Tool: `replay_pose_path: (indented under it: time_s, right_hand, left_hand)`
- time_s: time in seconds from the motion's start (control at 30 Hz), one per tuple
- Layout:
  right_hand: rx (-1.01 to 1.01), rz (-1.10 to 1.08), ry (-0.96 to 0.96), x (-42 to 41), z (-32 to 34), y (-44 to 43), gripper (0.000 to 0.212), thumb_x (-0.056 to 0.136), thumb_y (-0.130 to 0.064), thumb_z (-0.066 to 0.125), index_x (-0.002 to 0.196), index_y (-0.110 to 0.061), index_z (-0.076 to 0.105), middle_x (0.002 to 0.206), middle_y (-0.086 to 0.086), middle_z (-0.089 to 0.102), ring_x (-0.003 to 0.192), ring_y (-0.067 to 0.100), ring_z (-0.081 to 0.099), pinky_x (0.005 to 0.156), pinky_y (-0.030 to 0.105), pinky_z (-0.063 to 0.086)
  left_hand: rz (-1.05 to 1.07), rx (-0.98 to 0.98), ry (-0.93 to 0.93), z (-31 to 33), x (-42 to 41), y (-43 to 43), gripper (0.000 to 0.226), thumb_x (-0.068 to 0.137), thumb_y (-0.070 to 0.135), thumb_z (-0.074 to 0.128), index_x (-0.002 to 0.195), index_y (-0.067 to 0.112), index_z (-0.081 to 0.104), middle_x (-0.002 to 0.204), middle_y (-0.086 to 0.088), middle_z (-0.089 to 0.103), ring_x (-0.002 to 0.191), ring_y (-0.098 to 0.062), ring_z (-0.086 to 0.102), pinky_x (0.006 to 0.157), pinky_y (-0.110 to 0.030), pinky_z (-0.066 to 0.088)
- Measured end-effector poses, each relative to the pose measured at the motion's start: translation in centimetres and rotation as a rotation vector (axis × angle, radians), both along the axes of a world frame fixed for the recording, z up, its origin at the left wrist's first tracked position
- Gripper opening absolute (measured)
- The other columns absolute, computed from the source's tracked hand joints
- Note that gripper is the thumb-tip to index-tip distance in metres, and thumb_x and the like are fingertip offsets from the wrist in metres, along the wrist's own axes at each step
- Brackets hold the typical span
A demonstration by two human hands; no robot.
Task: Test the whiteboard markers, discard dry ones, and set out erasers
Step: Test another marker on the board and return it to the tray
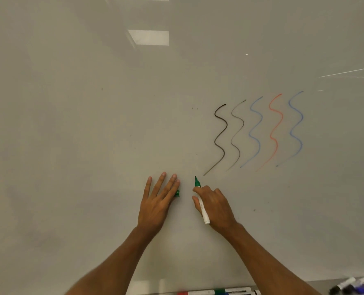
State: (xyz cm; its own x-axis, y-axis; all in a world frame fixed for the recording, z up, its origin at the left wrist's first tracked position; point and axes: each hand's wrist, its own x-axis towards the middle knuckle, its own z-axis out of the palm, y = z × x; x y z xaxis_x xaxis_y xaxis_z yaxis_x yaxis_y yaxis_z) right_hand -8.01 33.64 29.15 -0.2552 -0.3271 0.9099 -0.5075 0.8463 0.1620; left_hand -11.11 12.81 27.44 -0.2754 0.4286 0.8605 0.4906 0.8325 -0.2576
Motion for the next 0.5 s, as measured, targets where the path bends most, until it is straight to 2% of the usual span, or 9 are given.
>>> replay_pose_path:
  time_s: [0.07,0.13,0.2,0.3,0.4,0.47,0.5]
  right_hand:
    - [0.083,0.0,-0.047,0.5,-0.8,0.5,0.025,0.088,-0.018,0.063,0.11,-0.018,0.05,0.085,0.003,0.061,0.055,0.017,0.05,0.055,0.025,0.04]
    - [0.102,0.001,-0.13,0.9,-1.9,0.8,0.047,0.077,-0.002,0.069,0.118,-0.017,0.051,0.099,0.006,0.065,0.061,0.018,0.055,0.058,0.024,0.044]
    - [0.069,-0.003,-0.234,1.8,-3.1,1.1,0.053,0.075,0.005,0.064,0.122,-0.017,0.053,0.109,0.006,0.064,0.066,0.019,0.058,0.06,0.023,0.046]
    - [-0.057,0.057,-0.426,3.3,-5.5,1.4,0.033,0.089,-0.01,0.046,0.118,-0.018,0.058,0.115,0.002,0.059,0.073,0.013,0.059,0.062,0.017,0.047]
    - [-0.147,0.097,-0.54,4.5,-8.1,1.9,0.016,0.096,-0.024,0.047,0.106,-0.019,0.058,0.106,-0.007,0.053,0.075,0.0,0.053,0.064,0.012,0.044]
    - [-0.141,0.036,-0.58,5.1,-9.9,2.4,0.012,0.096,-0.024,0.047,0.107,-0.026,0.05,0.101,-0.01,0.05,0.073,0.005,0.056,0.062,0.016,0.047]
    - [-0.152,0.011,-0.625,5.5,-10.8,2.7,0.017,0.097,-0.022,0.046,0.112,-0.029,0.048,0.104,-0.01,0.053,0.078,0.009,0.06,0.065,0.018,0.049]
  left_hand:
    - [0.003,-0.004,-0.023,-1.7,0.5,-0.1,0.05,0.096,0.016,0.051,0.146,0.01,0.043,0.156,-0.006,0.031,0.146,-0.031,0.024,0.115,-0.058,0.023]
    - [0.01,-0.001,-0.067,-3.1,1.2,0.0,0.06,0.09,0.01,0.066,0.145,0.01,0.043,0.157,-0.005,0.032,0.145,-0.031,0.027,0.114,-0.058,0.023]
    - [0.018,0.002,-0.114,-4.2,2.0,0.2,0.068,0.083,0.008,0.073,0.145,0.01,0.045,0.156,-0.005,0.033,0.144,-0.031,0.03,0.114,-0.057,0.023]
    - [0.001,0.005,-0.143,-6.3,2.8,0.6,0.059,0.088,0.006,0.067,0.143,0.011,0.047,0.155,-0.005,0.036,0.143,-0.03,0.032,0.113,-0.055,0.025]
    - [-0.045,0.007,-0.223,-8.8,3.3,0.9,0.049,0.093,0.014,0.051,0.142,0.013,0.049,0.152,-0.004,0.04,0.14,-0.027,0.036,0.109,-0.047,0.032]
    - [-0.084,-0.003,-0.309,-10.3,3.7,1.2,0.052,0.09,0.015,0.058,0.141,0.015,0.049,0.149,-0.002,0.044,0.134,-0.026,0.044,0.103,-0.04,0.039]
    - [-0.103,-0.011,-0.346,-11.0,3.9,1.5,0.053,0.088,0.016,0.061,0.14,0.016,0.049,0.147,-0.001,0.046,0.131,-0.025,0.048,0.099,-0.038,0.042]
